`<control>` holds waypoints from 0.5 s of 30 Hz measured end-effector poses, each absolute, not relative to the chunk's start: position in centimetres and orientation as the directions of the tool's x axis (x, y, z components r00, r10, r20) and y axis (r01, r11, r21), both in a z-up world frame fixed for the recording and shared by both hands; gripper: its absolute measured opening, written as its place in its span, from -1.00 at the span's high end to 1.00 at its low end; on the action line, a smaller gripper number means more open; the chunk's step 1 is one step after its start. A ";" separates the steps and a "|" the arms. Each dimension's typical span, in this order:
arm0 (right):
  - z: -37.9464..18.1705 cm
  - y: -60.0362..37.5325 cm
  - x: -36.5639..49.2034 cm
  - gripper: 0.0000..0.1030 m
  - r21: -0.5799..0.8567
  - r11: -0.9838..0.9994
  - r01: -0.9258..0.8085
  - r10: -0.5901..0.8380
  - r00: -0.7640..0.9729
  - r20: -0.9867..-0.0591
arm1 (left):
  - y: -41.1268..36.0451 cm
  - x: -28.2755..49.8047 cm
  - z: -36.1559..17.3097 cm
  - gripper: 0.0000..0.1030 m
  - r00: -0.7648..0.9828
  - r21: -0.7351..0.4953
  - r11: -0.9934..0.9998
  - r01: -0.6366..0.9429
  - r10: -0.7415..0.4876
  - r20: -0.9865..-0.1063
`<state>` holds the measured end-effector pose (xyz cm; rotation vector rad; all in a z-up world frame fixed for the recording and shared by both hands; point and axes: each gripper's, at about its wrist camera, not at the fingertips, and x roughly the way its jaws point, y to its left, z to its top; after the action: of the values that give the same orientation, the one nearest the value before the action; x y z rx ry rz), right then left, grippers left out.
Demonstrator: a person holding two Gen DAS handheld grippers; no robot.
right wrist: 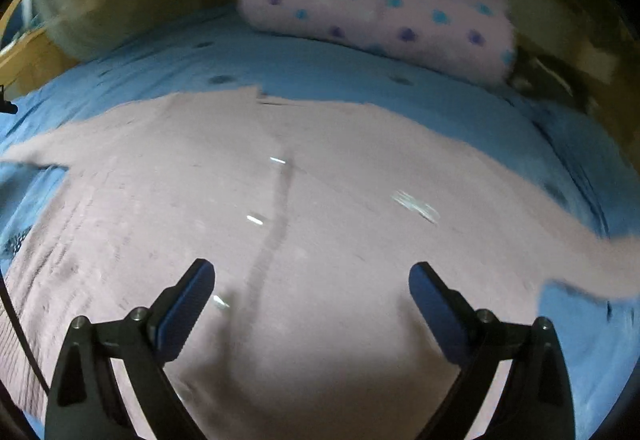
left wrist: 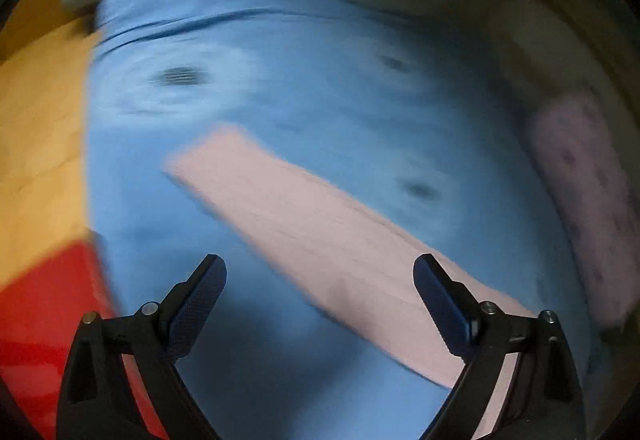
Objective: Fold small clothes
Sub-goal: 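Grasp the pink cardigan's sleeve cuff with the left tool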
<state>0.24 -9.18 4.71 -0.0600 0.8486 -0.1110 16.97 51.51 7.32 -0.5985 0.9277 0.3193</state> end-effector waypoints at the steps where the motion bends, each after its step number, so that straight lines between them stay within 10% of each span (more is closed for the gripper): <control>1: 4.1 -8.5 1.1 -0.95 -0.111 0.992 0.059 -0.123 0.648 -0.752 | 53.2 16.9 6.8 -0.51 0.561 -0.348 0.773 -0.531 0.013 -0.828; 10: 1.0 -9.5 2.3 -0.97 -0.050 0.998 0.030 -0.058 0.578 -0.814 | 58.3 19.0 2.2 -0.46 0.536 -0.365 0.746 -0.557 -0.012 -0.844; 15: 0.9 -10.2 1.9 -0.97 -0.034 0.999 0.032 -0.046 0.580 -0.813 | 57.0 21.0 2.3 0.20 0.507 -0.308 0.788 -0.533 0.007 -0.862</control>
<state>1.90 -10.19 0.92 -0.0157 0.9510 -0.0457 20.95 56.98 2.27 -0.5983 0.9967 0.3498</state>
